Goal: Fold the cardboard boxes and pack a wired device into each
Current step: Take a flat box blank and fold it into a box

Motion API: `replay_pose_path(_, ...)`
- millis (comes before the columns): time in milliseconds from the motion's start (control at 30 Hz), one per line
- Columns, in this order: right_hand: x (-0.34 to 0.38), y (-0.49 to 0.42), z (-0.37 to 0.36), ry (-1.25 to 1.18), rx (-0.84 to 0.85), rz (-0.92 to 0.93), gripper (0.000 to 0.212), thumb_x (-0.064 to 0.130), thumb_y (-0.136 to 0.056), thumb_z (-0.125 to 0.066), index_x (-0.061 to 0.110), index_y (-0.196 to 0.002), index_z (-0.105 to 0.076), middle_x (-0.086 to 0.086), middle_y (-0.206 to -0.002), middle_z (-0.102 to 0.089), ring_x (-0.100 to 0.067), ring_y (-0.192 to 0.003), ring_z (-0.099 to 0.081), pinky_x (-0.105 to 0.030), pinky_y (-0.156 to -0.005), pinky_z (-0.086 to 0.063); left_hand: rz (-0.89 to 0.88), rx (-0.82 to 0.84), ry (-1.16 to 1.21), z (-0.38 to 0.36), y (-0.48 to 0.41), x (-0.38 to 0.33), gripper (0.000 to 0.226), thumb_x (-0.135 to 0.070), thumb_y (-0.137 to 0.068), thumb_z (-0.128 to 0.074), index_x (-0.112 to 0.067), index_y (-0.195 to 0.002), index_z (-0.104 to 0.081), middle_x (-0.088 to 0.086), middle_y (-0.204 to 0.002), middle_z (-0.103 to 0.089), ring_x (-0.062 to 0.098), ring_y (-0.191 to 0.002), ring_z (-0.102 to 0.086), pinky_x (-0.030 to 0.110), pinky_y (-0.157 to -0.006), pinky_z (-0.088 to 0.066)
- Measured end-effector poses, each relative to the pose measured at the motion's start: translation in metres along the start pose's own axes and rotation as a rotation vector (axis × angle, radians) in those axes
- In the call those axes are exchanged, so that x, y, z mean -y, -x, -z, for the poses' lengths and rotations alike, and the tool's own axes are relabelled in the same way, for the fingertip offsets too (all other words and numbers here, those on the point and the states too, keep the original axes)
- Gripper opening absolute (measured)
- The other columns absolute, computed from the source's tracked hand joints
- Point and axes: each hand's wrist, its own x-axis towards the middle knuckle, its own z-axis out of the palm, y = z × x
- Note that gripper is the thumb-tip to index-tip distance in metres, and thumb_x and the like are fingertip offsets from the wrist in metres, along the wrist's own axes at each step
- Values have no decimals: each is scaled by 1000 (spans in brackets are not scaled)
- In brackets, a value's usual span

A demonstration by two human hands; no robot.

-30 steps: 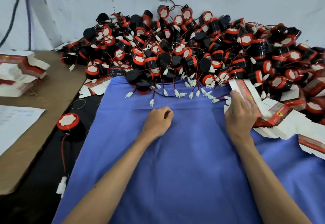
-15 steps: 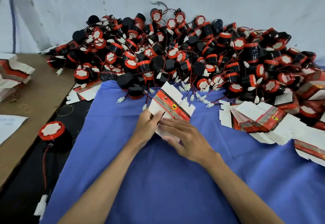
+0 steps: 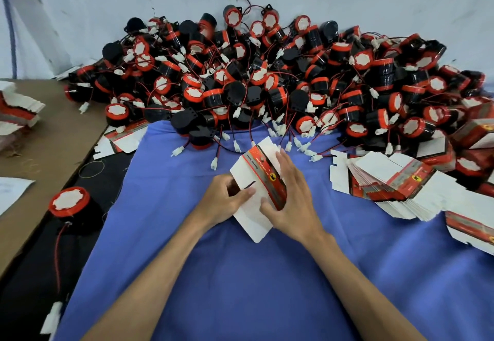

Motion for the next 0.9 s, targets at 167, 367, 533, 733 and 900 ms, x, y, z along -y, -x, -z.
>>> replay_pose_path(167,1,-2,4,-8,-143,27,88,39,-65,-48,13,-147,-31,-5,-156,-18,-21,-127,-26,-18,-106,-21,-40,-156,-198,-5,-1,7,6,-10,-91,-66,-12,-85,-65,-8,-75,-69,10,-67,-63,28,-56,-49)
replay_pose_path(367,7,0,9,-68,-180,69,89,39,-64,-53,14,-146,-30,-12,-157,-9,-20,-130,-21,-27,-107,-19,-231,-348,-384,-5,-3,6,30,-20,-90,-56,-5,-112,-69,-6,-85,-67,3,-71,-54,11,-60,-37)
replay_pose_path(533,9,4,10,-159,-182,71,76,41,-71,-52,15,-141,-36,-14,-153,-18,-25,-133,-27,-22,-108,-25,-292,-508,-502,-5,-4,8,13,-10,-92,-60,0,-89,-68,-8,-76,-50,10,-64,-42,19,-57,-23)
replay_pose_path(733,0,-1,6,-663,-147,-271,51,20,-86,-71,27,-128,-44,11,-61,-54,-5,-60,-51,-15,-58,-40,-197,-595,-550,-3,-9,11,1,4,-83,-68,4,-82,-68,13,-95,-61,22,-76,-54,20,-61,-25)
replay_pose_path(900,-4,-6,6,-829,-107,-396,7,19,-90,-64,18,-89,-57,-5,-79,-72,-18,-75,-65,-40,-74,-49,-152,-629,-502,-2,-7,8,32,-16,-79,-78,-7,-108,-69,15,-113,-52,20,-105,-43,15,-86,-32)
